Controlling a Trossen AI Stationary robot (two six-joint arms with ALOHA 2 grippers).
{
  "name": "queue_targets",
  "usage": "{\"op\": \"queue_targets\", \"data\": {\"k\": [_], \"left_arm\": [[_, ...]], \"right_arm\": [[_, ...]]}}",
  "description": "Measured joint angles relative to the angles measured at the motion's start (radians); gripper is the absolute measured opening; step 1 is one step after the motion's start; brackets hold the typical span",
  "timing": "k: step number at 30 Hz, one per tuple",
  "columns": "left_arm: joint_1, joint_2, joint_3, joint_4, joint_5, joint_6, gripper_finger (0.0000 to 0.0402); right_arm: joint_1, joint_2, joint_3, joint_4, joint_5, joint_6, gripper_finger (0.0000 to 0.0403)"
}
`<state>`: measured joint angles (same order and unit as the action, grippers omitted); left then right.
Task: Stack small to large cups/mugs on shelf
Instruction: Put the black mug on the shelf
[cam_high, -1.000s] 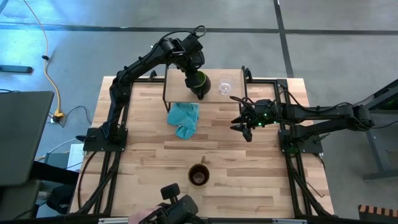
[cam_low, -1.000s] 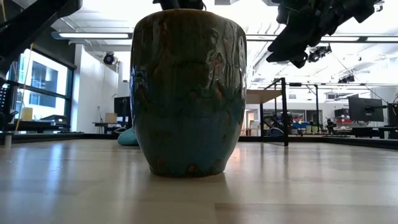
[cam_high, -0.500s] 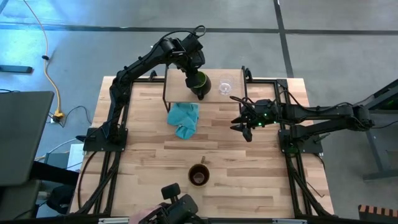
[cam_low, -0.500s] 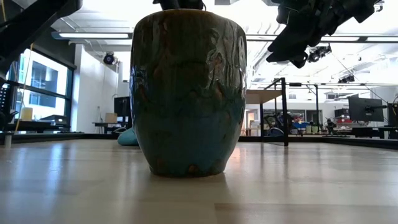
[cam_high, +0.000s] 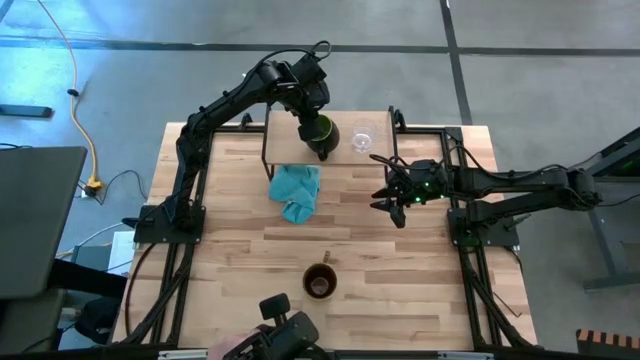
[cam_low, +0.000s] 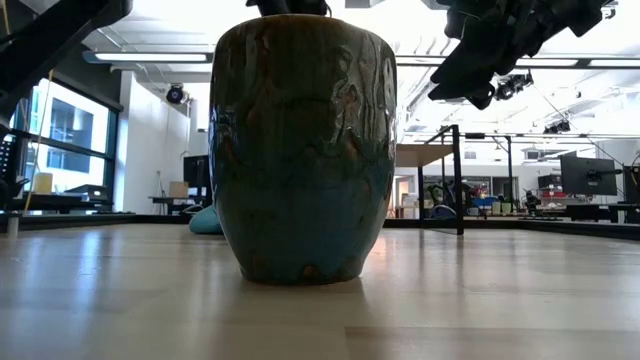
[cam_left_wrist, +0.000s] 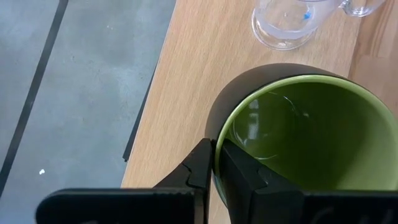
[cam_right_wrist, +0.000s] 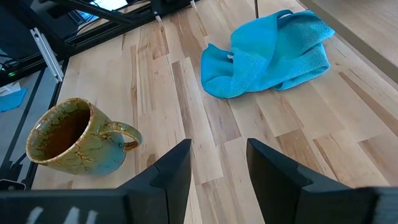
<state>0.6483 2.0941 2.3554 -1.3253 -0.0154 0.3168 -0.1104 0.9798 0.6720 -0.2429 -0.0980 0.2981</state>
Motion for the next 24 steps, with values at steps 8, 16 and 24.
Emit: {"op": "queue_targets", "data": {"k": [8, 16, 24], "left_arm": [[0.0, 0.0, 0.0, 0.001, -0.001, 0.0, 0.0019], [0.0, 0.008, 0.0, 0.005, -0.005, -0.016, 0.0019], [0.0, 0.02, 0.0, 0.001, 0.007, -0.026, 0.0019]], "right_arm": [[0.0, 0.0, 0.0, 0.0, 0.0, 0.012, 0.0144], [0.0, 0.0, 0.0, 0.0, -0.009, 0.016, 0.0144], [0.0, 0.0, 0.0, 0.0, -0.017, 0.025, 0.0144]]}}
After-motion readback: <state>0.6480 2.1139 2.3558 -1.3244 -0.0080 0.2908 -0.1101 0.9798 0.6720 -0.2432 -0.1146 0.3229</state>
